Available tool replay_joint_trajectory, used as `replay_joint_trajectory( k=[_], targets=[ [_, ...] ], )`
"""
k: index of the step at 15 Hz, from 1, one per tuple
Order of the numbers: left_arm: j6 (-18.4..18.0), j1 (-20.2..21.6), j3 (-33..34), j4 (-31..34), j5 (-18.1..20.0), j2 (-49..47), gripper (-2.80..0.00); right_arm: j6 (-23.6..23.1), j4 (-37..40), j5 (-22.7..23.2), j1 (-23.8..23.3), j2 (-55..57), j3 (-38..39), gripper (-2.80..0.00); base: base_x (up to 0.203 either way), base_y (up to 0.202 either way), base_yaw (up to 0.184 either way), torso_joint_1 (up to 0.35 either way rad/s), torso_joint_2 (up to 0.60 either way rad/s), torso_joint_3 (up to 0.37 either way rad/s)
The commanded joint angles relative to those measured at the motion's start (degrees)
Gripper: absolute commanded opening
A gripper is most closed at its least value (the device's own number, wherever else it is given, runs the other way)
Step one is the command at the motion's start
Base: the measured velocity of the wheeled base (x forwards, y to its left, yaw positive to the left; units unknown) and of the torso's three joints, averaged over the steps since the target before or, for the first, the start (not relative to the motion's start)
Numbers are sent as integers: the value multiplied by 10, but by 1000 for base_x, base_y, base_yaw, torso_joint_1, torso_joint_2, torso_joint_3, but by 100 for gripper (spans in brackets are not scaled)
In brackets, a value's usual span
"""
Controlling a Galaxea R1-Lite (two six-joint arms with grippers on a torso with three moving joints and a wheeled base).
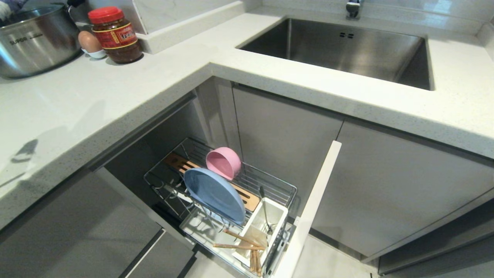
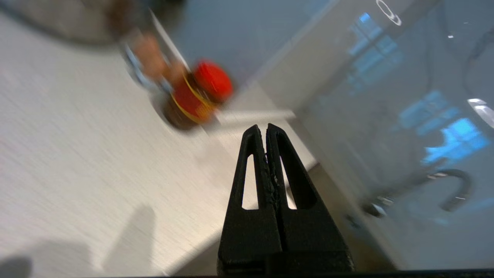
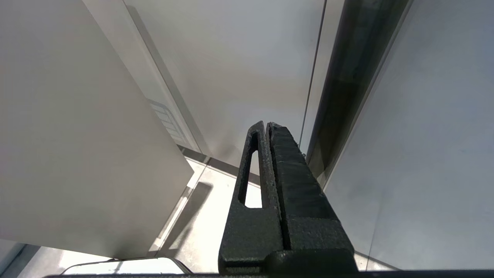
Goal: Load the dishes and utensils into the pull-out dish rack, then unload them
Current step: Take the plate out of the cupboard
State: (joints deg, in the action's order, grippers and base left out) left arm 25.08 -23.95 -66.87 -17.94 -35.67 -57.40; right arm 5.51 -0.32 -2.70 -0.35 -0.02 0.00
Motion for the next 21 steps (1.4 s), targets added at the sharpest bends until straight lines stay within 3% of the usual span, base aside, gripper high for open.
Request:
replay_joint_trajectory(
  k=[1, 3, 5, 7, 9, 12, 16, 19, 21],
  targets=[
    [-47, 83, 1, 27, 64, 71, -280, 0, 0, 0, 0, -2, 0, -280, 0, 0, 0, 0, 0, 0],
    [-75, 118, 4, 119, 136, 137, -280, 0, 0, 0, 0, -2, 0, -280, 0, 0, 0, 0, 0, 0],
    [-127, 138, 41, 193, 213, 219, -280, 0, 0, 0, 0, -2, 0, -280, 0, 0, 0, 0, 0, 0],
    [-189, 182, 121, 228, 277, 297, -280, 0, 0, 0, 0, -2, 0, -280, 0, 0, 0, 0, 0, 0],
    [-228, 210, 209, 241, 313, 373, -280, 0, 0, 0, 0, -2, 0, -280, 0, 0, 0, 0, 0, 0],
    [-251, 244, 341, 243, 340, 456, -280, 0, 0, 0, 0, -2, 0, -280, 0, 0, 0, 0, 0, 0],
    [-286, 241, 436, 254, 356, 568, -280, 0, 0, 0, 0, -2, 0, -280, 0, 0, 0, 0, 0, 0],
    [-287, 239, 489, 200, 356, 575, -280, 0, 0, 0, 0, -2, 0, -280, 0, 0, 0, 0, 0, 0],
    [-286, 239, 564, 154, 358, 575, -280, 0, 0, 0, 0, -2, 0, -280, 0, 0, 0, 0, 0, 0]
  ],
)
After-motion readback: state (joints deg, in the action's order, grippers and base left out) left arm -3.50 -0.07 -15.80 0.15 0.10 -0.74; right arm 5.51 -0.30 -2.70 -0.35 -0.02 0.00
